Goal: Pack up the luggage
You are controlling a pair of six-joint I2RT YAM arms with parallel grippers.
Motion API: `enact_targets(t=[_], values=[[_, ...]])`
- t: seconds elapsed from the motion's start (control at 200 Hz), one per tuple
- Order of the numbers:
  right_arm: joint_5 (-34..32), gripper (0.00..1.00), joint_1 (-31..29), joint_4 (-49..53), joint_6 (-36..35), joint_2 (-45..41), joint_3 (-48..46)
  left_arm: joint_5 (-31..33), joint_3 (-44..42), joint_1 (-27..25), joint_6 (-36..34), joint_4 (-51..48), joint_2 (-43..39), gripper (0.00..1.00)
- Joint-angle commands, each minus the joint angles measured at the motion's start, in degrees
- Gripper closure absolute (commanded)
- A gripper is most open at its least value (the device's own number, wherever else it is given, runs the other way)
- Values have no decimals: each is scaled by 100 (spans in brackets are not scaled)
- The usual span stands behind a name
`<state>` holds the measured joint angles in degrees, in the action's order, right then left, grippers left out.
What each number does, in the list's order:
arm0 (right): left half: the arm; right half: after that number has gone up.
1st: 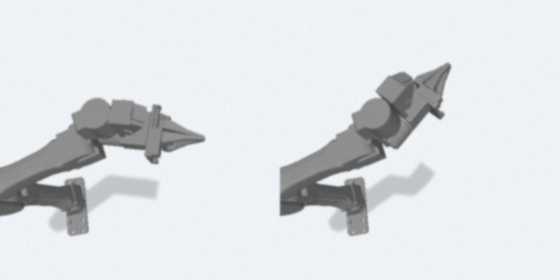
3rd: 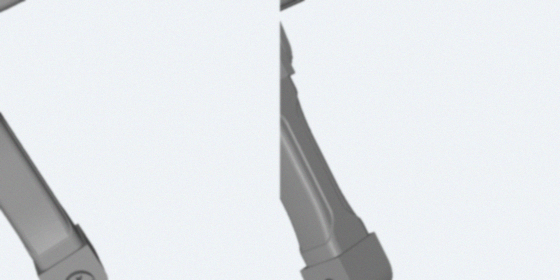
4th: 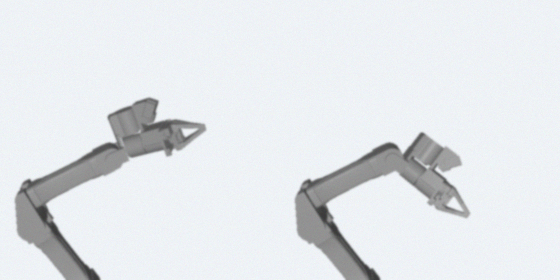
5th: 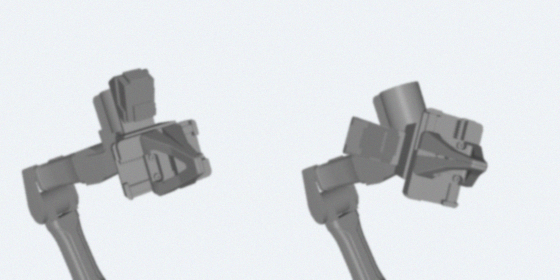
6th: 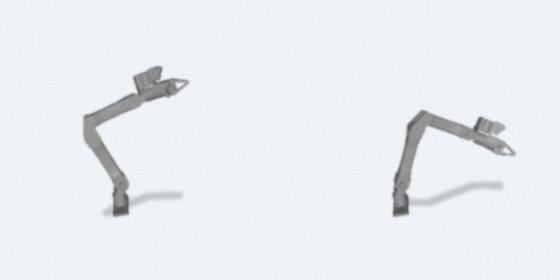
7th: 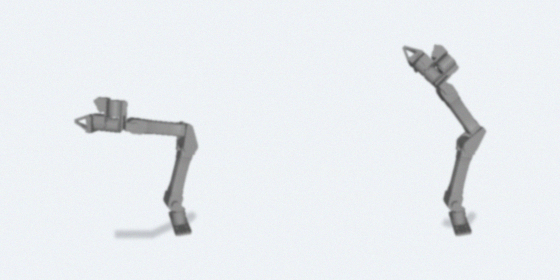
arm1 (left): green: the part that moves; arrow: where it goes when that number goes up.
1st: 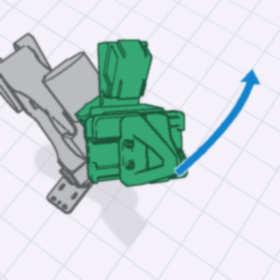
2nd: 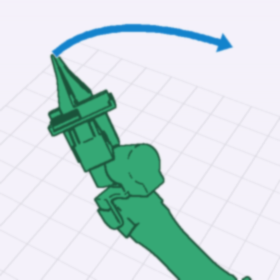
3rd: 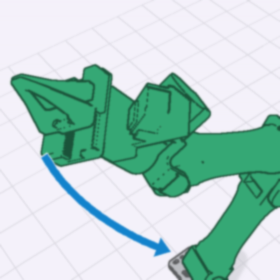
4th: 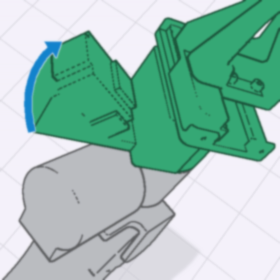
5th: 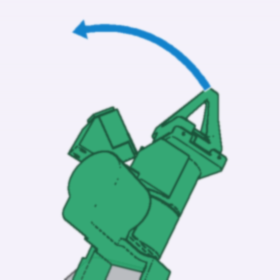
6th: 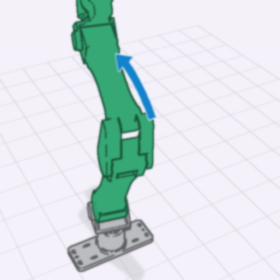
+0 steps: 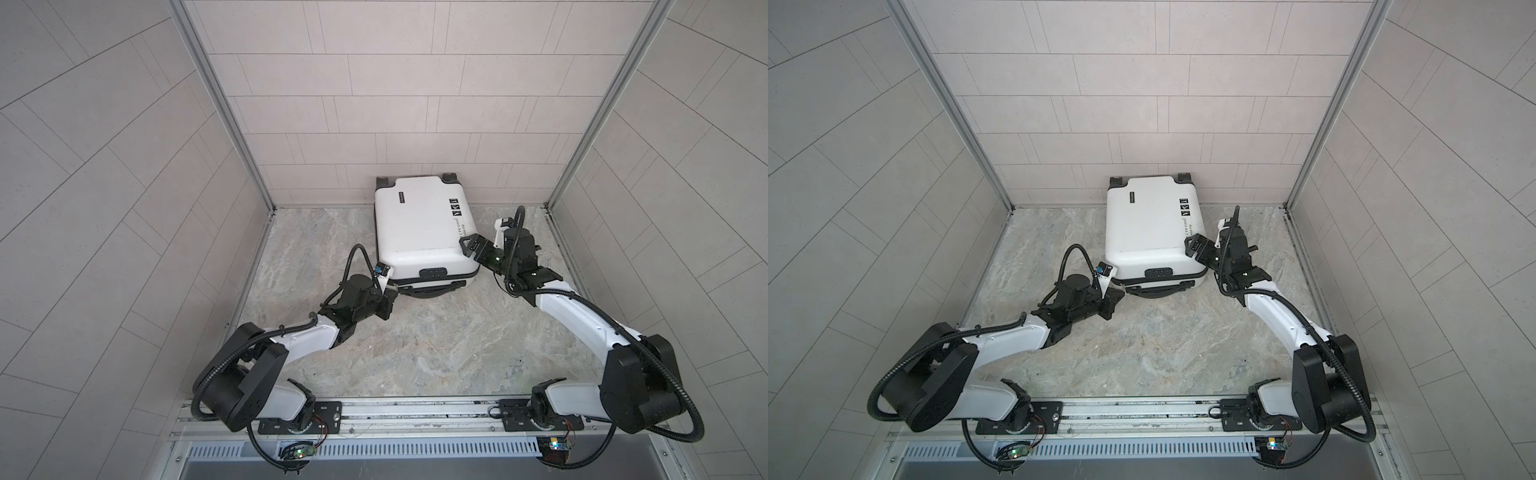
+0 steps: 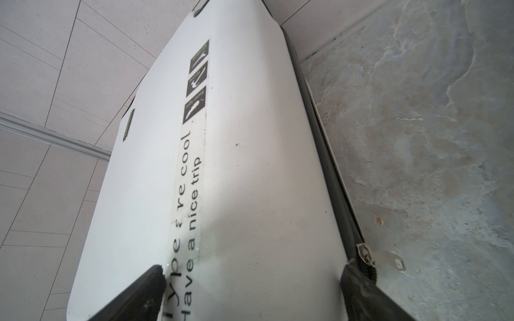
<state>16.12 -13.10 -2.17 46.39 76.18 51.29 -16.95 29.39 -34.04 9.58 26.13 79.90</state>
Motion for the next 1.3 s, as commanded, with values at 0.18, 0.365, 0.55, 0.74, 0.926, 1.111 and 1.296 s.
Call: enact_targets(t=[0.18,0.365,0.55,0.74,0.926,1.111,1.296], values=[[419,0,-186,269,66,116,-152,-665,351,-350,-44,318,-6,100],[328,0,-184,526,-101,76,-74,-588,355,-353,-1,250,-103,100],[168,0,-175,1030,-448,61,82,-597,484,-357,129,-274,-320,100],[233,0,-175,1035,-493,140,73,-714,866,-356,370,-1376,-474,100],[269,0,-184,915,-445,219,32,-471,709,-352,777,-1296,-712,100],[343,0,-225,747,-329,301,-60,-398,687,-463,883,-1000,-714,100],[324,0,-306,640,-248,301,-130,37,735,-881,751,-812,-629,100]])
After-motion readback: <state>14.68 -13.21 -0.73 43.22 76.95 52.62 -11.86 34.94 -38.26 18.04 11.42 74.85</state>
